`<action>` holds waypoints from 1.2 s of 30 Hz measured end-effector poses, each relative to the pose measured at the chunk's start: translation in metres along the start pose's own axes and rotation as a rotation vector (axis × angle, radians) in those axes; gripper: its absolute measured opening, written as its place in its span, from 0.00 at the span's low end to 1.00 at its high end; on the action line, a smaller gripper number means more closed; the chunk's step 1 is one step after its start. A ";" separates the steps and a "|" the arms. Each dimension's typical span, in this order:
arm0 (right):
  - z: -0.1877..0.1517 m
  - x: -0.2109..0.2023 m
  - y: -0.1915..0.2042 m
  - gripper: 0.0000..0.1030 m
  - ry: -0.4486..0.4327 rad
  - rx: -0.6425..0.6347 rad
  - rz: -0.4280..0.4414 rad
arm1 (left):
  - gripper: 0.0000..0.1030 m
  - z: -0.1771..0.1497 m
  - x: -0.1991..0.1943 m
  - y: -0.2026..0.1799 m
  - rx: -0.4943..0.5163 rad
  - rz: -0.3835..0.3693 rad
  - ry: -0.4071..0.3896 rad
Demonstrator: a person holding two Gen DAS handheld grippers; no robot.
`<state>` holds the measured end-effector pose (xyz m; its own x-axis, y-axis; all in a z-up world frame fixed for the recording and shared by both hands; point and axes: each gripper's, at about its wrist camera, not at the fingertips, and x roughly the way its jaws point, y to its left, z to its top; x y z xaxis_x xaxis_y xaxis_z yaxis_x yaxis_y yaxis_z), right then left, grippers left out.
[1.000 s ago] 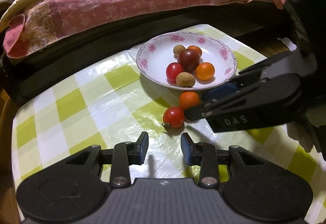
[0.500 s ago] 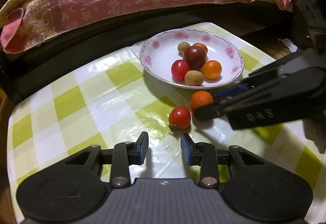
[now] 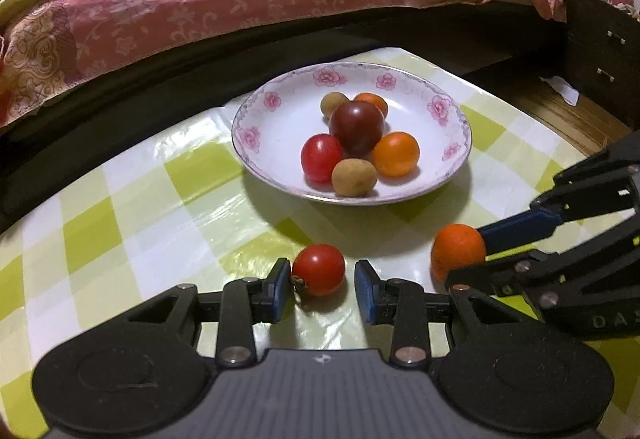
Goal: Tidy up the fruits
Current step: 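Grasp the red cherry tomato with the left gripper while the right gripper grasps the orange tomato, then carry the red cherry tomato and orange tomato in both grippers over the plate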
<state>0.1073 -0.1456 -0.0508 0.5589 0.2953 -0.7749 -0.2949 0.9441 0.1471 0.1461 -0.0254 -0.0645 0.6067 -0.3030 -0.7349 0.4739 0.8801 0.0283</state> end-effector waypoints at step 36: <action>0.007 0.016 0.006 0.30 -0.002 -0.069 -0.028 | 0.49 -0.029 -0.026 -0.003 -0.009 0.015 0.001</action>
<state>0.1203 -0.1346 -0.0578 0.5695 0.2692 -0.7766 -0.3314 0.9398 0.0827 0.1104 -0.0100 -0.0648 0.6128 -0.2897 -0.7352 0.4590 0.8878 0.0328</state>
